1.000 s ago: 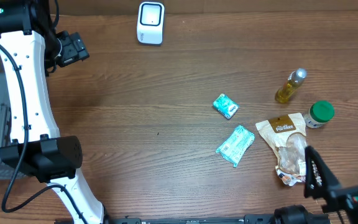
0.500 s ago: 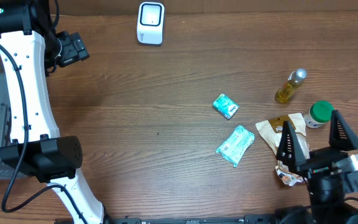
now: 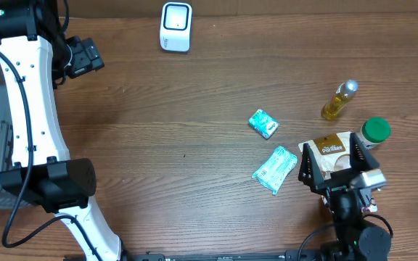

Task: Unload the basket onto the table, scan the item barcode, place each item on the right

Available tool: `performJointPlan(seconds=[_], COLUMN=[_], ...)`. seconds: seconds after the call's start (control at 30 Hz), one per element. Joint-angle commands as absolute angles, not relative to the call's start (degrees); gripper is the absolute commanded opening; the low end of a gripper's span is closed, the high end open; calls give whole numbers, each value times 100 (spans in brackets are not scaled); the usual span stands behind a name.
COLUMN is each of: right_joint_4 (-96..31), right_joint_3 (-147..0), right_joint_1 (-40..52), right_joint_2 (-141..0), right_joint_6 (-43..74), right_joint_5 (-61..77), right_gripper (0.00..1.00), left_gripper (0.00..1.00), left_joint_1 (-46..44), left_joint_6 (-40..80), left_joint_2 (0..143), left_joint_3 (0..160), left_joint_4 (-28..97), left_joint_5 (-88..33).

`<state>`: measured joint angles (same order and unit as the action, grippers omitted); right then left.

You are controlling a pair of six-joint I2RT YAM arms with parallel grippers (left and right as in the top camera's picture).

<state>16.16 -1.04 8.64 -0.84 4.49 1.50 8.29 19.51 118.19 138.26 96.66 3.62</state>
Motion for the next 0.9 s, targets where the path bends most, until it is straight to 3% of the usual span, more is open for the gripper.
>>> performJointPlan(seconds=[0.0, 0.3, 0.87], right_joint_4=[1406, -421, -469], right_joint_3=[-45, -45, -45], right_joint_1=[849, 851, 849], right_joint_2=[-16, -16, -16], right_joint_6=[471, 471, 471], right_joint_5=[156, 156, 156], right_gripper=[100, 100, 100], left_gripper=[99, 100, 100], left_joint_1=[827, 827, 827], left_joint_6=[1929, 1929, 1929], left_joint_2=[11688, 11688, 11688], left_joint_3=[13804, 13804, 13804], left_joint_4=[9679, 9679, 9679], left_joint_5=[353, 353, 353])
